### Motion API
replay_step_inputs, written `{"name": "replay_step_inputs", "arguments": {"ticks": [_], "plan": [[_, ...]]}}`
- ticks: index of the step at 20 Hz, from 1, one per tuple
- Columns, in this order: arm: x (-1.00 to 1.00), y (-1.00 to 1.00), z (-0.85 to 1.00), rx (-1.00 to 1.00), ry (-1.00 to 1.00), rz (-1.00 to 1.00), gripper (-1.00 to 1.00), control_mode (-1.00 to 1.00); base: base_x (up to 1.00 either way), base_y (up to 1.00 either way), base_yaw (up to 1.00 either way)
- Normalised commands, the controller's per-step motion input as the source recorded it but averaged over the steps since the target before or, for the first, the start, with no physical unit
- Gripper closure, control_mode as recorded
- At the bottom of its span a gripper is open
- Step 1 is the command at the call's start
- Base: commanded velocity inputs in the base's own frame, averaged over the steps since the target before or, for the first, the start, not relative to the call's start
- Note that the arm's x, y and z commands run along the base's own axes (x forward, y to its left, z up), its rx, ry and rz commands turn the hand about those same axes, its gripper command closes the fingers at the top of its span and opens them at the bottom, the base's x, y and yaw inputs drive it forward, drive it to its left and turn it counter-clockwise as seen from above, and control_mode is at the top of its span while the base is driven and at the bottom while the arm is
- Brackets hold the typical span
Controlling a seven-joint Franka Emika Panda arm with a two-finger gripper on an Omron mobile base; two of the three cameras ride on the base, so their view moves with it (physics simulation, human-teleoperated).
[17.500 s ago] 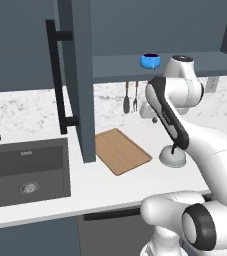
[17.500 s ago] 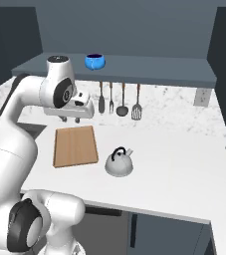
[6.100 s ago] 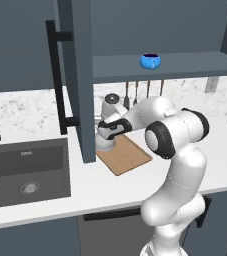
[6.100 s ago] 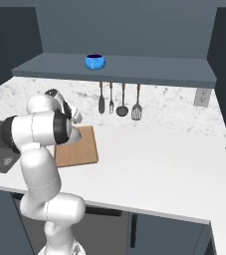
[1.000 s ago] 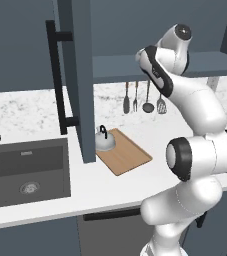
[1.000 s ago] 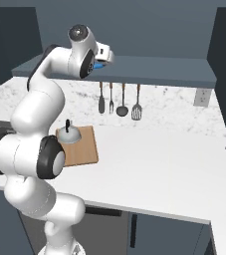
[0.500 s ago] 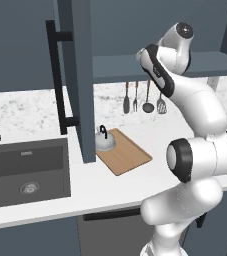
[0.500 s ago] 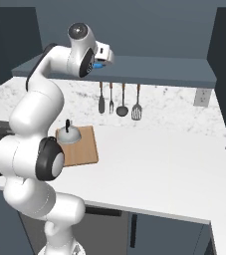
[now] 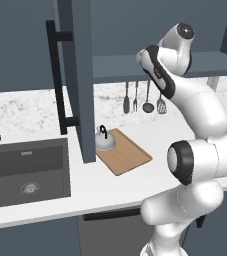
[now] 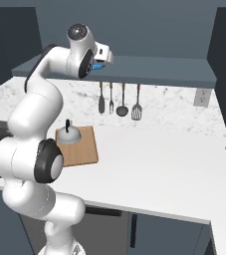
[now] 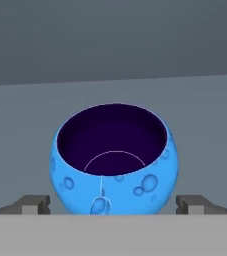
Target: Pick the kettle from the counter and place it on the tray. Then pick the mug from the cabinet and place it on the tray. Then close the cabinet doors.
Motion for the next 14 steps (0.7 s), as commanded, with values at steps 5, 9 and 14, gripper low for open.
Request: {"name": "replay_step_inputs", "arguments": {"ticks": [5, 9, 14], "plan": [[-0.09, 0.0, 0.0, 0.0, 0.0, -0.01, -1.0, -1.0, 0.0, 0.0, 0.0], [-0.08, 0.0, -0.06, 0.0, 0.0, -0.02, -1.0, -1.0, 0.0, 0.0, 0.0], [-0.01, 0.01, 0.0, 0.0, -0.01, -0.01, -1.0, -1.0, 0.0, 0.0, 0.0]]}}
